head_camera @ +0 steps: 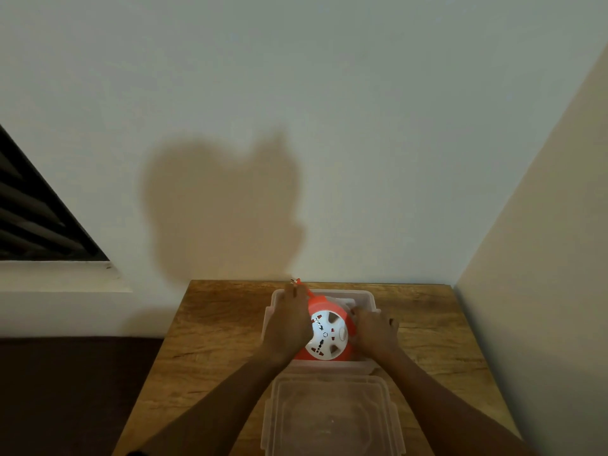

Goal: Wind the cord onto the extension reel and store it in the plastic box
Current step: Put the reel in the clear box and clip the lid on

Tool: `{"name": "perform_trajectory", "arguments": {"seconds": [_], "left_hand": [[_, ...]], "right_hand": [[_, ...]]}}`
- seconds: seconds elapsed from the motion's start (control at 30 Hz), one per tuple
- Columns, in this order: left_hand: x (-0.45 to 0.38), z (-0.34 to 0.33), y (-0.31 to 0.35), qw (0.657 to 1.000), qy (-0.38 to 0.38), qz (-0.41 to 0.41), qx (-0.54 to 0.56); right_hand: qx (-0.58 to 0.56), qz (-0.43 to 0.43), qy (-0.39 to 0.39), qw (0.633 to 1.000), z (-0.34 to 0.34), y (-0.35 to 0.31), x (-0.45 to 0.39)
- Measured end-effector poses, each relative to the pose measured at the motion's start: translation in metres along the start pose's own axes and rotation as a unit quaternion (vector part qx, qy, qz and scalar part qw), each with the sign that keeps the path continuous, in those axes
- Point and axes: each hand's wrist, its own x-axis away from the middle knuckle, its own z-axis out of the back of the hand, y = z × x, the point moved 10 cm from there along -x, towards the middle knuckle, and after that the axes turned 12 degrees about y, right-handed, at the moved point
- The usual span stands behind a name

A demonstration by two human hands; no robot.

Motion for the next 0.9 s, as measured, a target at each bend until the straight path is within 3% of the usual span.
{"name": "perform_trajectory", "arguments": {"seconds": [0.1, 0.2, 0.4, 0.5, 0.57, 0.67, 0.8, 0.9], "left_hand": [[-0.019, 0.002, 0.023, 0.99, -0.019, -0.122, -0.063], [-0.023, -0.012, 0.019, 0.978, -0.079, -0.148, -0.125], [-0.012, -0.024, 0.004, 0.962, -0.084, -0.152, -0.211], [-0.01, -0.031, -0.008, 0.978, -0.109, -0.099, -0.147], [-0.004, -0.04, -0.016, 0.988, -0.146, -0.035, -0.038], [0.006, -0.05, -0.023, 0.978, -0.19, 0.037, 0.074], [0.008, -0.046, -0.019, 0.971, -0.206, 0.044, 0.117], [0.016, -0.01, -0.02, 0.983, -0.13, 0.019, 0.129]], "right_hand": [[0.003, 0.0, 0.002, 1.0, 0.001, 0.0, 0.0], [-0.013, -0.005, 0.008, 1.0, 0.002, 0.0, 0.0], [-0.001, -0.014, 0.011, 1.0, 0.001, 0.001, 0.0], [-0.002, -0.024, 0.009, 1.0, -0.001, 0.001, -0.001], [0.001, -0.03, 0.006, 1.0, -0.003, 0.002, -0.002], [-0.002, -0.029, 0.01, 1.0, -0.004, 0.002, -0.001], [-0.053, -0.013, 0.028, 0.998, 0.007, 0.002, 0.002], [-0.19, -0.017, 0.085, 0.978, 0.033, 0.007, 0.016]]}}
